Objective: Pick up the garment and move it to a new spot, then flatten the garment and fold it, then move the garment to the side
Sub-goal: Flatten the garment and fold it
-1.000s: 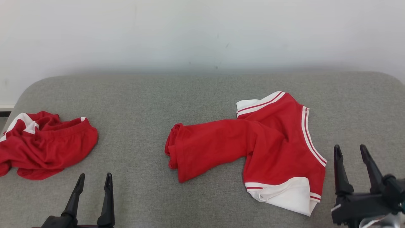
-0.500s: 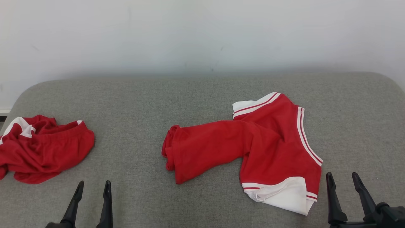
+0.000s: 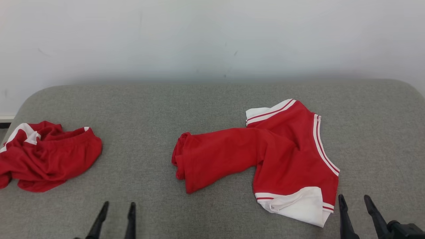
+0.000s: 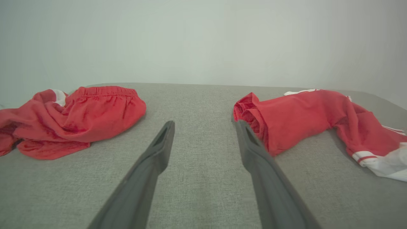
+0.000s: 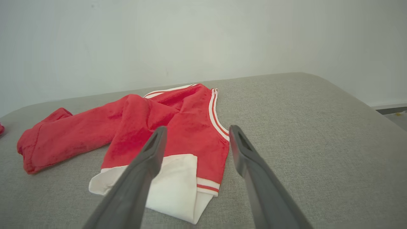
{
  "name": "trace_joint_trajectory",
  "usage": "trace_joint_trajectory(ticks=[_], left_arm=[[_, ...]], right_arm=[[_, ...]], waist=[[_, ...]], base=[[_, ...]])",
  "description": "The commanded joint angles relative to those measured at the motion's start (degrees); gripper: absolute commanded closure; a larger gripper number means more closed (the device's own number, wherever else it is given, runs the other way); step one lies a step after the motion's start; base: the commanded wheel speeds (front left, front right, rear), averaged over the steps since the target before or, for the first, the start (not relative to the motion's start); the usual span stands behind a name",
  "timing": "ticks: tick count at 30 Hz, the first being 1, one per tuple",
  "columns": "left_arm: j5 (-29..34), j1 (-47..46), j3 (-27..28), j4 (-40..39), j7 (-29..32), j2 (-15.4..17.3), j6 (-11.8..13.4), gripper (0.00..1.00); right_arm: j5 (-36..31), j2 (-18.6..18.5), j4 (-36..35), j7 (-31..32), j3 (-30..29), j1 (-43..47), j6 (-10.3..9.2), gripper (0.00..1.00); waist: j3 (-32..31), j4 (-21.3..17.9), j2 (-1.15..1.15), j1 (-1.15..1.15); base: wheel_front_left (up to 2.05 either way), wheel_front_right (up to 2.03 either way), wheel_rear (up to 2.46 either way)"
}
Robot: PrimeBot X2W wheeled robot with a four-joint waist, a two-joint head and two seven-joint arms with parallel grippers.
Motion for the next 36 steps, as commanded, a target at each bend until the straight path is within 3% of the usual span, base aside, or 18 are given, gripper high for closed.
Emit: trace_joint_trajectory(ticks=[1,24,36], left_arm=[[0.3,-1.4,-1.9,1.0,0.3,0.0,-0.2,0.0],[-7.0,-21.7,-21.2,25.2,-0.7,1.3,-0.7,0.0],[-10.0,-28.2,-26.0,29.8,-0.7,1.0,-0.7,0.0]], right_arm=[[-0.2,-0.3,1.4,0.4,0.1,-0.5,-0.15,0.0],[-1.4,-1.5,21.8,-1.5,5.5,-16.7,-0.15,0.0],[-0.4,-0.7,29.1,-3.7,10.2,-21.4,-0.15,0.0]], waist=[[0.6,-0.5,0.0,0.0],[8.8,-2.6,0.0,0.0],[11.2,-3.9,0.0,0.0]], base=[[0.0,0.0,0.0],[0.0,0.0,0.0],[0.0,0.0,0.0]])
